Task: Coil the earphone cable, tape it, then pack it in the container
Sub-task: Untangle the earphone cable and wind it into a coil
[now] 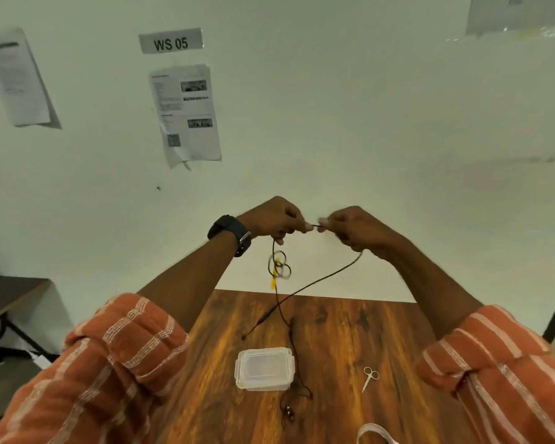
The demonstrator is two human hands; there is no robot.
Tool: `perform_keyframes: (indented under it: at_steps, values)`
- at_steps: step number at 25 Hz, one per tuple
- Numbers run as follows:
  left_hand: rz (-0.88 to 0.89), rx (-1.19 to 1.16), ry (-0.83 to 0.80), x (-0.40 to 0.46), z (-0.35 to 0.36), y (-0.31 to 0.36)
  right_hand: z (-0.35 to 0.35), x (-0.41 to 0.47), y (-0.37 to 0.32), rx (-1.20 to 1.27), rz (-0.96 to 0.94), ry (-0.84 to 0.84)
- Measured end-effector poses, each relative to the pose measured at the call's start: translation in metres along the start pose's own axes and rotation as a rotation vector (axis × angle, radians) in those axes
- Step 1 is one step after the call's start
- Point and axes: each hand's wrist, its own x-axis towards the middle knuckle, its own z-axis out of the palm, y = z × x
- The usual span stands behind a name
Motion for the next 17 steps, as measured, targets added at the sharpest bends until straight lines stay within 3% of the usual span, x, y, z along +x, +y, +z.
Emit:
perform_keyframes:
  at_steps: [5,7,10,12,13,15,17]
  values:
    - [-0.045,-0.076,0.076,-0.043,-0.042,-0.055,-0.048,-0.014,0.029,0.081,0.103,-0.057]
    - [-0.068,0.047,0.032,-0.052,-0.052,-0.067,-0.059,-0.019,0.030,0.118,0.137,-0.135]
    - [-0.083,0.251,0.078,-0.056,-0.066,-0.085,-0.083,-0.020,0.042,0.645,0.103,-0.326]
    - [-0.114,0.066,0.213,-0.063,-0.077,-0.100,-0.096,-0.022,0.052,1.073,0.069,-0.575]
    - [-0.141,-0.082,0.274,-0.067,-0.082,-0.106,-0.100,-0.023,0.057,1.147,0.078,-0.585]
    - [-0.194,-0.292,0.359,-0.075,-0.090,-0.115,-0.106,-0.027,0.065,0.998,0.146,-0.313]
    - [-0.183,-0.354,0.451,-0.078,-0.096,-0.118,-0.104,-0.031,0.074,0.802,0.234,-0.016]
